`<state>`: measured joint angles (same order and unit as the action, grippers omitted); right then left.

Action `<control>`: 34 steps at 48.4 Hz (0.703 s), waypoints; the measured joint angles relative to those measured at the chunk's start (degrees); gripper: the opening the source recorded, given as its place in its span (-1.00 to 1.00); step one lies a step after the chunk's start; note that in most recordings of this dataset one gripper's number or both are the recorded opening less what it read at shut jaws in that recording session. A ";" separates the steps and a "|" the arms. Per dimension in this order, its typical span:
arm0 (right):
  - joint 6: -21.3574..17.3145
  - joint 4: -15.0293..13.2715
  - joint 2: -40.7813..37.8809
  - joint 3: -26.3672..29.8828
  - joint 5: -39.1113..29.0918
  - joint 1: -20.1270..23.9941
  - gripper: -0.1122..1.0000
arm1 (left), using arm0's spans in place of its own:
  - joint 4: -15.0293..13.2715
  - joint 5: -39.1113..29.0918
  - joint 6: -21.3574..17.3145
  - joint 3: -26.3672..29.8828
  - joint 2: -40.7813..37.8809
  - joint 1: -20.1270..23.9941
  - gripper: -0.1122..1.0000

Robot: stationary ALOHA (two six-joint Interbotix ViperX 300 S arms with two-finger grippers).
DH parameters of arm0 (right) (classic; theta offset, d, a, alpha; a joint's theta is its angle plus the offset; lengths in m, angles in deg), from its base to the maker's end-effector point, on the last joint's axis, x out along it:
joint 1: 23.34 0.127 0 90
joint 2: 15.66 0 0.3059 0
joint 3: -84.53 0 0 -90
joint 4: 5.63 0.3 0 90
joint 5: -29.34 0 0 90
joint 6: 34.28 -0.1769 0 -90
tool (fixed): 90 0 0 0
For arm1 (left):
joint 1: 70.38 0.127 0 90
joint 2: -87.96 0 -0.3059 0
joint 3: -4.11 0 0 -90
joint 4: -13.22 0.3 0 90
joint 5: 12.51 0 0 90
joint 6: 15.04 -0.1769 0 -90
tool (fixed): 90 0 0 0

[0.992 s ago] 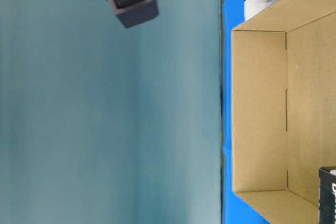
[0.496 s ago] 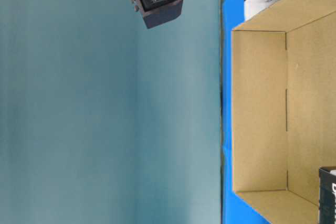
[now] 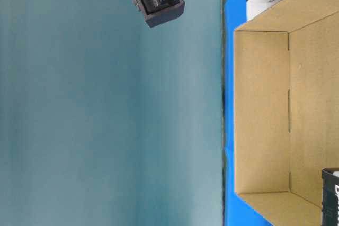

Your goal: Pick the box from inside the cardboard box.

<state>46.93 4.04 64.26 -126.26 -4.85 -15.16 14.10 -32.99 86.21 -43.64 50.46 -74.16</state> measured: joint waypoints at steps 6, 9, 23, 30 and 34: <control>-0.26 0.00 0.70 1.05 -0.18 0.00 0.85 | 0.00 0.09 0.09 0.00 0.00 0.00 -0.91; -0.26 0.00 1.76 1.85 -0.26 0.00 0.85 | 0.00 0.00 0.09 0.00 0.00 0.00 -0.91; -0.35 0.00 8.79 5.01 -4.83 -1.23 0.85 | 0.00 0.09 0.00 0.00 0.18 0.00 -0.91; -0.26 0.00 11.60 6.24 -6.94 -1.85 0.85 | 0.00 0.00 0.09 0.00 0.18 0.00 -0.91; -0.26 -0.09 12.74 7.03 -7.29 -1.93 0.85 | 0.00 0.00 0.09 0.00 0.26 0.00 -0.91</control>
<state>46.66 3.95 77.00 -119.23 -12.14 -17.10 14.10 -32.99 86.29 -43.64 50.72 -74.16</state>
